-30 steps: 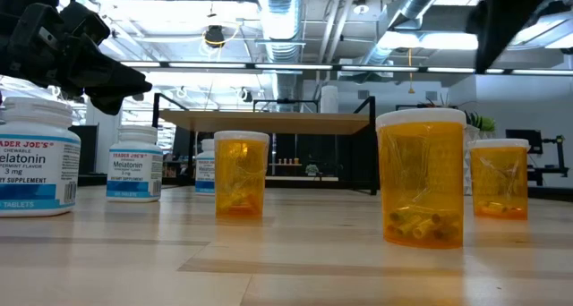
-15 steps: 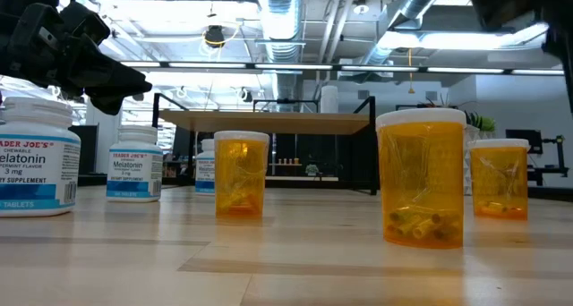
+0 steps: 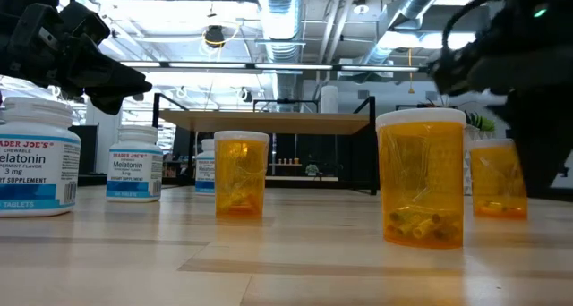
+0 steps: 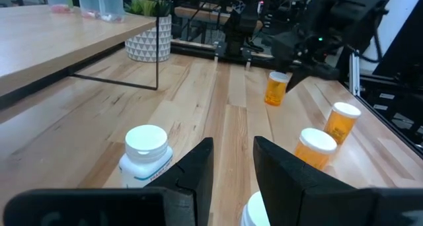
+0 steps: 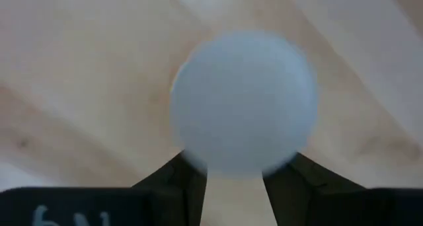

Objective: Pick and place medicine bottles onto shelf by color
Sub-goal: Adjust the right orange pill bottle

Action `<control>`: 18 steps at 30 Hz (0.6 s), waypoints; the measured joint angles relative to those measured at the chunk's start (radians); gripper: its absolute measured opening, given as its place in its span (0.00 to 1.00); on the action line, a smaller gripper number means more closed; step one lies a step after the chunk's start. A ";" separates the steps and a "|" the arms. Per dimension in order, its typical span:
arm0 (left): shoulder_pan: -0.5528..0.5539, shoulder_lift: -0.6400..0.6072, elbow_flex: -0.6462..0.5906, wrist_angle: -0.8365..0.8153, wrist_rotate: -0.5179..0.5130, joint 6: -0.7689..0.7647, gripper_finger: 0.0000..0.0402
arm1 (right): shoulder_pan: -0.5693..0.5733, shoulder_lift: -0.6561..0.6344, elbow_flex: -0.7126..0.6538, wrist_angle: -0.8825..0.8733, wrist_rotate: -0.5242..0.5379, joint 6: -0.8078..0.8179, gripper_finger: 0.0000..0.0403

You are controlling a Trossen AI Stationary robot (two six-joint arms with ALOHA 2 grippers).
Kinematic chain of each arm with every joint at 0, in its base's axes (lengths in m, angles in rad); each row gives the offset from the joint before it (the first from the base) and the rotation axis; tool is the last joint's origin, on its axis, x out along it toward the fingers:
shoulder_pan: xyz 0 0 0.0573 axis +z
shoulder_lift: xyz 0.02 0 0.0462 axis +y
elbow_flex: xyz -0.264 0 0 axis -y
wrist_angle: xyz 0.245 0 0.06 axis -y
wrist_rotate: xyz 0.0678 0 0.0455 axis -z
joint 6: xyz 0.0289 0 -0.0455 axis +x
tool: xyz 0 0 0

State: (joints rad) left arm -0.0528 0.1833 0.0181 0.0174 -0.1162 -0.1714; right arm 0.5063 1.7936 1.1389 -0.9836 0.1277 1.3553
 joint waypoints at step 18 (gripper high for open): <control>0.000 0.000 0.000 0.000 0.000 0.039 0.24 | -0.274 0.007 0.000 0.132 0.140 -0.366 0.34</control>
State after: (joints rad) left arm -0.0528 0.1833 0.0181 0.0174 -0.1162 -0.1322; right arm 0.2320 1.8008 1.1389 -0.8517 0.2674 0.9896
